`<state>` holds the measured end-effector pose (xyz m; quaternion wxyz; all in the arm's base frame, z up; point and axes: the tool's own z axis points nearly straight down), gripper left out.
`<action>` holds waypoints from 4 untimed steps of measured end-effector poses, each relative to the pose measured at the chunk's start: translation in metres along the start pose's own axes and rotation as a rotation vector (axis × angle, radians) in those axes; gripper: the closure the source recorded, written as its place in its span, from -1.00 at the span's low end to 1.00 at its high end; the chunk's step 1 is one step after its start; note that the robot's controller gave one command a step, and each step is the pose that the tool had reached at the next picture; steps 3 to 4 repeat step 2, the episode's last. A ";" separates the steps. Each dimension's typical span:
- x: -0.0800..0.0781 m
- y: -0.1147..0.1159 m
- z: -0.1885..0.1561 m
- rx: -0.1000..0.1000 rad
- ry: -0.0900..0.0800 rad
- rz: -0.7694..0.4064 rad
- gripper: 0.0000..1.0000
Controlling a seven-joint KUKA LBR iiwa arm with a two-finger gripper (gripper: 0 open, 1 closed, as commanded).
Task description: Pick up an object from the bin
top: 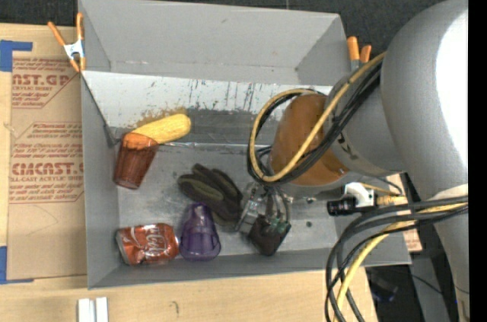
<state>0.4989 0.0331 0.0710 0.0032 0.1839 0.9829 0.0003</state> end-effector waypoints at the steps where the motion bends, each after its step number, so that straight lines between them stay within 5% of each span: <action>1: 0.001 0.000 -0.004 0.002 0.005 0.000 1.00; 4: 0.002 0.000 -0.020 0.003 0.009 0.000 1.00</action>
Offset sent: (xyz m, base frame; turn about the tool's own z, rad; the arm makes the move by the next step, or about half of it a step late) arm 0.0001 0.0000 0.0292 0.0000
